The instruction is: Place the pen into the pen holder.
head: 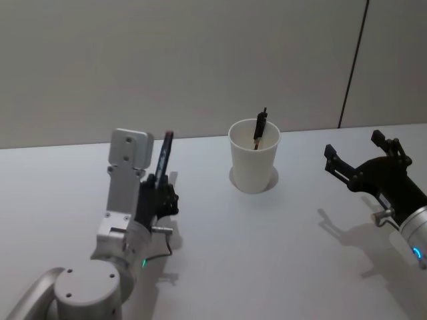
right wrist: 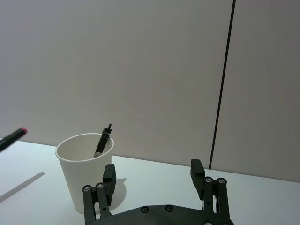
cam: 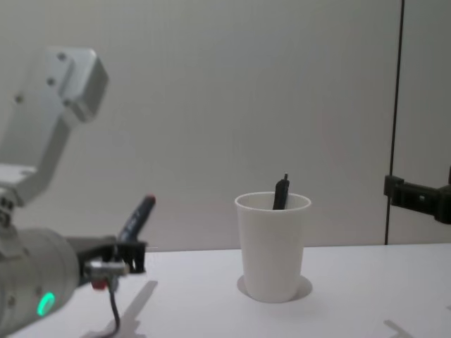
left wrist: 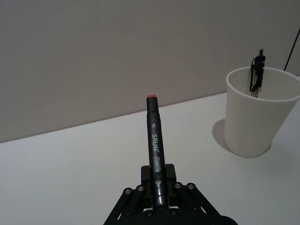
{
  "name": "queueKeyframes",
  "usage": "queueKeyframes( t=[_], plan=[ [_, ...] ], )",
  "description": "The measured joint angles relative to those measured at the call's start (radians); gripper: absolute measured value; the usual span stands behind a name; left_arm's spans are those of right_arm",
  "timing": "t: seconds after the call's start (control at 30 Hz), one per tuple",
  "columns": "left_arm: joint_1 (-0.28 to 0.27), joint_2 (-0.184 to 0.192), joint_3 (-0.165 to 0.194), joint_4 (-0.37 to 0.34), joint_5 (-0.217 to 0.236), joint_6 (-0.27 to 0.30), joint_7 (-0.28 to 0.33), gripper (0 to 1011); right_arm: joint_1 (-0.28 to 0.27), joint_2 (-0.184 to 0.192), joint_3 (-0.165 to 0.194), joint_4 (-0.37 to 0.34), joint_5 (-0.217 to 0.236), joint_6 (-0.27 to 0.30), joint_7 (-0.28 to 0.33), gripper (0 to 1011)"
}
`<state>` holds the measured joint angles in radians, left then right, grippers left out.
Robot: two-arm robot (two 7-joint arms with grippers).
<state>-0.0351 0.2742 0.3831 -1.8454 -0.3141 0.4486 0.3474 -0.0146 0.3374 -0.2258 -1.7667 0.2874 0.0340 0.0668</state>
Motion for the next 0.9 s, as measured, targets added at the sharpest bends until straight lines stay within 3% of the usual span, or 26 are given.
queueKeyframes(
  t=[0.33,0.5,0.9],
  plan=[
    [0.019,0.047,-0.032,-0.040,0.031,-0.128,-0.049,176,0.000,0.000,0.000,0.000,0.000,0.000,0.000,1001],
    [0.026,0.077,-0.053,-0.057,0.040,-0.218,-0.108,177,0.000,0.000,0.000,0.000,0.000,0.000,0.000,1001],
    [0.017,0.108,-0.079,-0.061,0.028,-0.366,-0.260,177,0.000,0.000,0.000,0.000,0.000,0.000,0.000,1001]
  ],
)
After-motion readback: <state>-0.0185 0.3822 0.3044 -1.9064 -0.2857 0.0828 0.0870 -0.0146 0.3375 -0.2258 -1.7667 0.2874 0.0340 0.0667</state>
